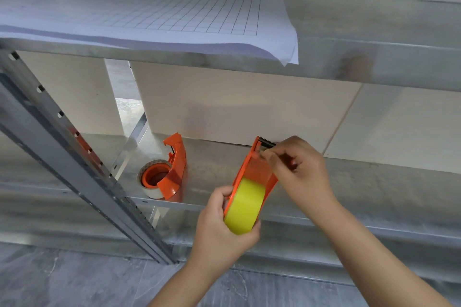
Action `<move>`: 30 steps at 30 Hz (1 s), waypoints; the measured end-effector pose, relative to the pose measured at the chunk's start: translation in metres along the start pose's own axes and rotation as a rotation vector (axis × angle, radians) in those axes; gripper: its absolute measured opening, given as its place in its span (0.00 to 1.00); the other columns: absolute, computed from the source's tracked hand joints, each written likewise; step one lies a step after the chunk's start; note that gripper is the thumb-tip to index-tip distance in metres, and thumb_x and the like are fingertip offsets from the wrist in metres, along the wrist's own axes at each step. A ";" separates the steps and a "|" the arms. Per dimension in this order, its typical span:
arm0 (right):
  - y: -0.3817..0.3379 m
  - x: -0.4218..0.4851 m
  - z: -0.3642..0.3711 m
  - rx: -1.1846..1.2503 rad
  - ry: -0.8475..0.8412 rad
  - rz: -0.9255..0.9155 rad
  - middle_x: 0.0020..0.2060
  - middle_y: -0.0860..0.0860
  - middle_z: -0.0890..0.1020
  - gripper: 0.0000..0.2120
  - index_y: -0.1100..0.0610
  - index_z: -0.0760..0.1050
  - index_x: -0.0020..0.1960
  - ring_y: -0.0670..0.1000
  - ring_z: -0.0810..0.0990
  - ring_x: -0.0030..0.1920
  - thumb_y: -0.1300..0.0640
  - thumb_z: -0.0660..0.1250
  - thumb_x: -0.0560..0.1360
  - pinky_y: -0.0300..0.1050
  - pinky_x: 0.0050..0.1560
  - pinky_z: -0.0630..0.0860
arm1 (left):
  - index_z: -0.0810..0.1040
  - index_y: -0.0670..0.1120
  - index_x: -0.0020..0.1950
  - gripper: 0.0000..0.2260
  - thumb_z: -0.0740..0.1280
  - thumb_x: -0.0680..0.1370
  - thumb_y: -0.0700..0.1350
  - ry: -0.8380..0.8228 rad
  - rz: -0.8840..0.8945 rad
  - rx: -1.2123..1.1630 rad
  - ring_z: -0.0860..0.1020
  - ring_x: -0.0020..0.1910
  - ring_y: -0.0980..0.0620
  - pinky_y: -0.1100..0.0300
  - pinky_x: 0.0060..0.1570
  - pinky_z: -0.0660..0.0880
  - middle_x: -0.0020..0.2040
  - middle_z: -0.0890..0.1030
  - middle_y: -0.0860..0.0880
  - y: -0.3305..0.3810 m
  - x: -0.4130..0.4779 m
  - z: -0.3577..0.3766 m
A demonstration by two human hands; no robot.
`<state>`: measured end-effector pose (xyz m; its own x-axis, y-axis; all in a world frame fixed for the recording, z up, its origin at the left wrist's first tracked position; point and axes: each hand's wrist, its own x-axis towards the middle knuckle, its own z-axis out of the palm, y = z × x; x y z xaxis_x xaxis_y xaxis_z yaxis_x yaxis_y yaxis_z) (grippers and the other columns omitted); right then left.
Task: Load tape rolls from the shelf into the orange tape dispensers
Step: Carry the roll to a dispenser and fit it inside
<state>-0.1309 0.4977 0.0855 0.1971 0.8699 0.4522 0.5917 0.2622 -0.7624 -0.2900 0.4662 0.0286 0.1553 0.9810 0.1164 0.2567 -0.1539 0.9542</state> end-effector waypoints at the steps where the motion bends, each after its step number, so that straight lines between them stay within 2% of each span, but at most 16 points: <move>1: 0.001 0.003 -0.003 0.045 0.023 0.049 0.31 0.43 0.76 0.09 0.53 0.78 0.33 0.43 0.75 0.35 0.62 0.69 0.71 0.31 0.35 0.68 | 0.70 0.62 0.48 0.23 0.75 0.58 0.49 -0.006 -0.009 0.011 0.80 0.35 0.58 0.66 0.32 0.76 0.45 0.80 0.60 -0.001 -0.002 -0.002; 3: 0.004 0.013 -0.011 0.190 0.088 0.196 0.26 0.43 0.76 0.14 0.49 0.75 0.31 0.40 0.74 0.28 0.64 0.69 0.72 0.31 0.31 0.68 | 0.71 0.62 0.49 0.23 0.75 0.58 0.49 -0.021 -0.037 0.002 0.80 0.34 0.57 0.64 0.33 0.77 0.43 0.81 0.58 -0.005 -0.006 -0.004; 5: 0.009 0.025 -0.020 0.356 0.144 0.318 0.23 0.44 0.75 0.15 0.51 0.74 0.30 0.41 0.69 0.22 0.63 0.67 0.73 0.33 0.25 0.65 | 0.71 0.62 0.48 0.22 0.74 0.58 0.49 -0.045 -0.058 -0.017 0.79 0.31 0.59 0.68 0.30 0.74 0.40 0.81 0.57 -0.008 -0.013 -0.005; 6: 0.012 0.029 -0.024 0.404 0.158 0.336 0.23 0.44 0.75 0.14 0.52 0.74 0.30 0.40 0.69 0.22 0.63 0.67 0.73 0.32 0.24 0.65 | 0.72 0.61 0.48 0.22 0.74 0.58 0.49 -0.055 -0.066 -0.022 0.78 0.30 0.61 0.70 0.29 0.72 0.39 0.81 0.57 -0.009 -0.016 -0.005; 8: 0.015 0.033 -0.026 0.392 0.129 0.293 0.22 0.42 0.78 0.14 0.53 0.74 0.31 0.38 0.77 0.27 0.63 0.66 0.74 0.29 0.26 0.66 | 0.72 0.61 0.47 0.20 0.73 0.59 0.48 -0.065 -0.075 -0.033 0.76 0.28 0.62 0.70 0.28 0.71 0.37 0.80 0.57 -0.010 -0.020 -0.005; 10: 0.019 0.036 -0.024 0.358 0.095 0.280 0.25 0.42 0.80 0.14 0.52 0.75 0.31 0.37 0.76 0.28 0.61 0.66 0.74 0.29 0.28 0.68 | 0.72 0.60 0.46 0.19 0.73 0.59 0.47 -0.064 -0.075 -0.041 0.74 0.27 0.62 0.70 0.27 0.70 0.35 0.80 0.57 -0.010 -0.020 -0.005; 13: 0.033 0.042 -0.019 0.357 0.086 0.376 0.31 0.46 0.81 0.14 0.50 0.78 0.32 0.41 0.72 0.26 0.60 0.66 0.75 0.34 0.28 0.70 | 0.71 0.58 0.43 0.17 0.72 0.60 0.44 -0.028 -0.059 -0.034 0.70 0.24 0.62 0.71 0.25 0.66 0.31 0.78 0.56 -0.007 -0.020 -0.007; 17: 0.051 0.043 -0.007 0.413 0.032 0.542 0.32 0.48 0.81 0.12 0.52 0.79 0.34 0.43 0.77 0.29 0.59 0.65 0.75 0.34 0.29 0.74 | 0.70 0.56 0.42 0.16 0.72 0.60 0.44 0.022 -0.048 -0.011 0.69 0.24 0.60 0.71 0.24 0.64 0.31 0.77 0.54 -0.003 -0.021 -0.007; 19: 0.057 0.040 0.001 0.427 -0.083 0.667 0.29 0.48 0.80 0.11 0.54 0.77 0.34 0.46 0.77 0.30 0.60 0.64 0.75 0.35 0.29 0.74 | 0.71 0.57 0.43 0.16 0.72 0.60 0.44 0.041 -0.043 -0.006 0.70 0.24 0.59 0.71 0.24 0.64 0.33 0.77 0.54 -0.001 -0.024 -0.006; 21: 0.064 0.033 0.007 0.495 -0.320 0.813 0.26 0.48 0.78 0.11 0.55 0.73 0.35 0.47 0.75 0.29 0.60 0.62 0.76 0.37 0.29 0.73 | 0.71 0.57 0.43 0.17 0.72 0.60 0.44 0.055 -0.032 0.000 0.71 0.25 0.59 0.71 0.24 0.65 0.34 0.78 0.54 -0.001 -0.025 -0.007; 24: 0.074 0.018 0.016 0.605 -0.635 1.032 0.24 0.47 0.81 0.14 0.55 0.73 0.37 0.44 0.79 0.25 0.61 0.55 0.79 0.36 0.28 0.78 | 0.71 0.58 0.43 0.17 0.72 0.60 0.43 0.067 -0.031 -0.004 0.71 0.25 0.59 0.73 0.25 0.65 0.34 0.78 0.56 -0.003 -0.026 -0.009; 26: 0.077 0.009 0.022 0.680 -0.735 1.083 0.28 0.47 0.83 0.12 0.55 0.74 0.41 0.43 0.81 0.30 0.60 0.55 0.79 0.36 0.33 0.79 | 0.71 0.58 0.43 0.17 0.72 0.59 0.43 0.076 -0.054 -0.047 0.71 0.25 0.60 0.72 0.26 0.66 0.34 0.78 0.58 -0.005 -0.026 -0.011; 28: 0.076 0.000 0.025 0.728 -0.764 1.050 0.36 0.48 0.85 0.08 0.54 0.76 0.47 0.45 0.82 0.38 0.54 0.59 0.76 0.40 0.43 0.79 | 0.72 0.56 0.42 0.16 0.72 0.60 0.42 0.084 -0.097 -0.143 0.70 0.26 0.61 0.70 0.27 0.68 0.33 0.78 0.57 -0.006 -0.022 -0.012; 30: 0.075 -0.010 0.028 0.799 -0.696 1.020 0.46 0.53 0.85 0.17 0.56 0.77 0.54 0.51 0.82 0.47 0.49 0.61 0.71 0.49 0.57 0.75 | 0.73 0.52 0.43 0.14 0.71 0.62 0.42 0.088 -0.150 -0.239 0.73 0.27 0.60 0.69 0.28 0.71 0.31 0.79 0.56 -0.007 -0.016 -0.015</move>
<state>-0.1106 0.5203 0.0105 -0.2901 0.7768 -0.5590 -0.1951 -0.6198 -0.7601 -0.3086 0.4537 0.0247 0.0468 0.9988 -0.0170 0.0372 0.0153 0.9992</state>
